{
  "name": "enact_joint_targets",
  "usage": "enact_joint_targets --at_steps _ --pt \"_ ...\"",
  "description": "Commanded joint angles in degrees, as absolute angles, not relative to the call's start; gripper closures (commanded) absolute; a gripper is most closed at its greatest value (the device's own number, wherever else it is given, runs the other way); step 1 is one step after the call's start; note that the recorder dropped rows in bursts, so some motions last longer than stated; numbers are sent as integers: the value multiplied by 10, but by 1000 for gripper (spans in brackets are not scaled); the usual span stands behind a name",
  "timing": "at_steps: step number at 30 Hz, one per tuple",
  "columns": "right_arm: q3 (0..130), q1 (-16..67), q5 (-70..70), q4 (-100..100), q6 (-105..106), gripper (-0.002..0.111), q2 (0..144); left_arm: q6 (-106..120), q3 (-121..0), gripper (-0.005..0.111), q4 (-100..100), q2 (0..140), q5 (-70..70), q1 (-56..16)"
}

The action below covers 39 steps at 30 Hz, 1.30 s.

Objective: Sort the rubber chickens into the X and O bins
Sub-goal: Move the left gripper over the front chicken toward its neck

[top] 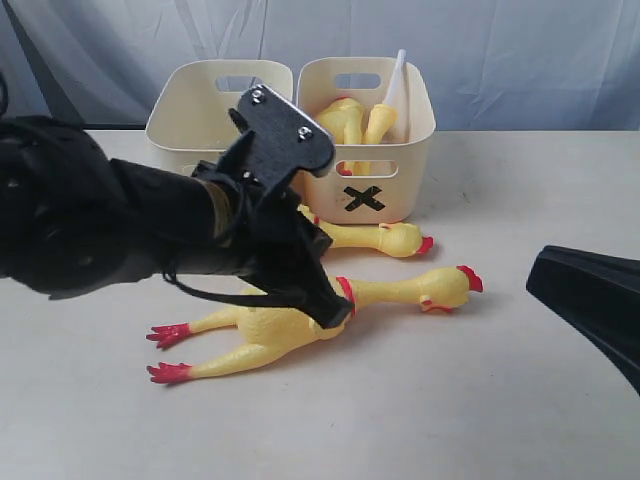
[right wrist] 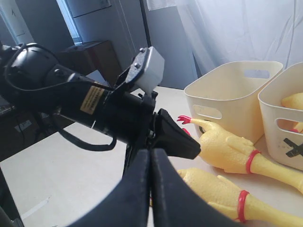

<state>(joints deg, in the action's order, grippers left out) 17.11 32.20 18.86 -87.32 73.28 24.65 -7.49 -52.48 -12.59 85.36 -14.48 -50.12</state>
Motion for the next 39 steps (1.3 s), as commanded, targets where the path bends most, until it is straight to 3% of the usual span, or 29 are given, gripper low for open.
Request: enact_joint_targets --at_steps 1,6,26,33,39 --pt "168 320 189 -874 735 108 243 153 -549 107 69 875 -165 -498" --pt "168 320 189 -874 735 108 243 375 -575 107 240 898 -204 -496" --pt "168 320 189 -874 735 108 243 441 -755 107 208 1080 -287 -475" --pt "168 320 189 -874 735 108 243 505 -816 107 241 1138 -373 -451" --pt "168 320 189 -874 735 108 243 505 -833 107 293 1154 -306 -429"
